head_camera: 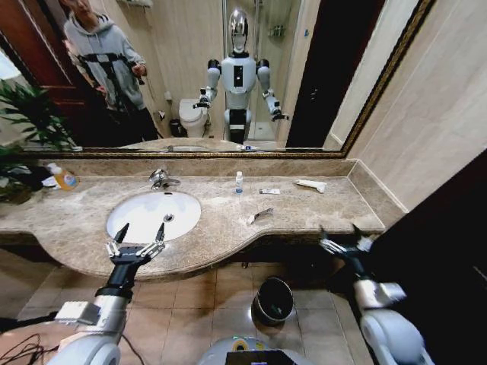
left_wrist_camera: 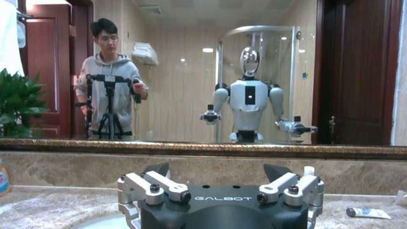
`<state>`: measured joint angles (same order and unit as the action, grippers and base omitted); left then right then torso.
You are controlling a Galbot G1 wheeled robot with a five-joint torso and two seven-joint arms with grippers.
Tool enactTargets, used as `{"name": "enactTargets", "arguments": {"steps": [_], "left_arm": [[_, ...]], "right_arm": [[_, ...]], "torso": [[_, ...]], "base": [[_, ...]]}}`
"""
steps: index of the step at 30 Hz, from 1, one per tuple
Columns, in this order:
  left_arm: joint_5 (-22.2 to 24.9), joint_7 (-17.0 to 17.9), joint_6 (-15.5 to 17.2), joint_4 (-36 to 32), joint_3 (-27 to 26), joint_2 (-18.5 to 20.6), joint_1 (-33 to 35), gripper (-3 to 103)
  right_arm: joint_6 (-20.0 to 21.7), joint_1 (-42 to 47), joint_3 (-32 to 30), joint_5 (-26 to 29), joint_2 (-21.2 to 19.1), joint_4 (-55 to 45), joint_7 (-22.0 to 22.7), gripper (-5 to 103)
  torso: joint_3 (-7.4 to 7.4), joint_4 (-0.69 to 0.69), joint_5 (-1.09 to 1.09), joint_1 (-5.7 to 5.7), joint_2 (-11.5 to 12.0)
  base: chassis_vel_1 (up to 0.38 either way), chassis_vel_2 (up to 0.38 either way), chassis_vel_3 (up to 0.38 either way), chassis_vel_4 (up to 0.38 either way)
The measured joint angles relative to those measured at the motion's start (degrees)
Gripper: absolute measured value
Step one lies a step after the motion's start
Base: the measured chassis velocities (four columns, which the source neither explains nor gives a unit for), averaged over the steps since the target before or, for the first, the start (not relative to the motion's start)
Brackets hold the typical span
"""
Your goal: Pick up the trash from the sink and place it in the trash bin.
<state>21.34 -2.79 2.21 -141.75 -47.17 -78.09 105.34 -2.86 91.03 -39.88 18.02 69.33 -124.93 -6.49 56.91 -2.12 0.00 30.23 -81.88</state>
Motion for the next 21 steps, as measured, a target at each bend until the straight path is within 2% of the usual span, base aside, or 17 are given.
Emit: {"name": "enactTargets", "arguments": {"steps": [1, 4, 5, 7, 8, 12, 14, 16, 21], "left_arm": [[0.00, 0.00, 0.00, 0.00, 0.00, 0.00, 0.00, 100], [0.00, 0.00, 0.00, 0.00, 0.00, 0.00, 0.00, 100], [0.00, 0.00, 0.00, 0.00, 0.00, 0.00, 0.00, 100], [0.00, 0.01, 0.00, 0.00, 0.00, -0.01, 0.00, 100], [0.00, 0.01, 0.00, 0.00, 0.00, -0.01, 0.00, 100], [0.00, 0.00, 0.00, 0.00, 0.00, 0.00, 0.00, 100], [0.00, 0.00, 0.00, 0.00, 0.00, 0.00, 0.00, 100], [0.00, 0.00, 0.00, 0.00, 0.00, 0.00, 0.00, 100], [0.00, 0.00, 0.00, 0.00, 0.00, 0.00, 0.00, 100]], "right_arm": [[0.00, 0.00, 0.00, 0.00, 0.00, 0.00, 0.00, 100], [2.05, -5.08, 5.17, 1.15, -4.85, 2.46, -2.99, 100], [2.05, -5.08, 5.17, 1.15, -4.85, 2.46, -2.99, 100], [2.20, -8.04, 8.22, 1.94, -7.87, 5.38, -5.97, 100], [2.20, -8.04, 8.22, 1.94, -7.87, 5.38, -5.97, 100], [2.12, -12.79, 13.69, 3.10, -12.49, 9.76, -9.76, 100], [2.11, -13.58, 14.81, 3.10, -13.00, 10.21, -10.07, 100], [1.99, -16.39, 19.13, 2.24, -14.18, 11.62, -10.42, 100], [1.89, -22.31, 24.37, -3.18, -14.02, 14.76, -9.57, 100]], "torso": [[0.00, 0.00, 0.00, 0.00, 0.00], [0.00, 0.00, 0.00, 0.00, 0.00], [0.00, 0.00, 0.00, 0.00, 0.00], [0.00, 0.00, 0.00, 0.00, 0.00], [0.00, 0.00, 0.00, 0.00, 0.00], [0.00, 0.01, 0.00, 0.00, 0.00], [0.00, 0.01, -0.01, 0.00, 0.00], [0.00, 0.01, -0.01, 0.00, 0.00], [0.00, 0.01, 0.01, 0.00, 0.00]], "base": [[0.000, 0.000, 0.000, 0.000], [0.000, 0.000, 0.000, 0.000], [0.000, 0.000, 0.000, 0.000], [0.000, 0.000, 0.000, 0.000], [0.000, 0.000, 0.000, 0.000], [0.000, 0.000, 0.000, 0.000], [0.000, 0.000, 0.000, 0.000], [0.000, 0.000, 0.000, 0.000], [0.000, 0.000, 0.000, 0.000]]}}
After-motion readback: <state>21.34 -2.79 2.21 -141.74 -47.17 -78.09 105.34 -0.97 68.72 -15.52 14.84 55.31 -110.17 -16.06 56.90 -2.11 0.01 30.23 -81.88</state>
